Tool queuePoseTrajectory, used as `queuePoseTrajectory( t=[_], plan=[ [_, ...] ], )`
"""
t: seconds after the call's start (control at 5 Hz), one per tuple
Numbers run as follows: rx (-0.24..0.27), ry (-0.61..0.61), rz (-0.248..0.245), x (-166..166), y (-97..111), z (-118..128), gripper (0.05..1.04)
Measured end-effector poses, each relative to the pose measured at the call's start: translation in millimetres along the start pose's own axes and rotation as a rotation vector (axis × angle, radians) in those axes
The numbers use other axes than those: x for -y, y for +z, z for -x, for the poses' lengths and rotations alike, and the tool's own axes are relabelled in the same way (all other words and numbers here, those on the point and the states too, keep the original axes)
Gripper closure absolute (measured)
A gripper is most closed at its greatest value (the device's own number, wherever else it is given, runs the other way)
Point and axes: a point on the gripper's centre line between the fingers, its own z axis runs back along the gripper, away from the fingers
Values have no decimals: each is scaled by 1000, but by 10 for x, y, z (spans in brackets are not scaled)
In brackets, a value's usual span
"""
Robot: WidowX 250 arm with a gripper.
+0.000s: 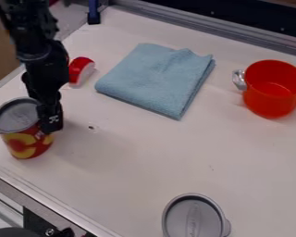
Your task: Move the can to the bottom left corner of the table
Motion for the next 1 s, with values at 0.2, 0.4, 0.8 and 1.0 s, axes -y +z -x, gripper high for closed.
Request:
queuePoseTrajectory(
  t=[0.2, 0.4, 0.8, 1.0],
  plan=[
    [11, 15, 13, -31, -8, 75, 84],
    [25, 43, 22, -22, -9, 62, 84],
    [228, 343, 135, 195, 283, -179, 84],
    [256, 412, 135, 325, 376, -327, 84]
  ],
)
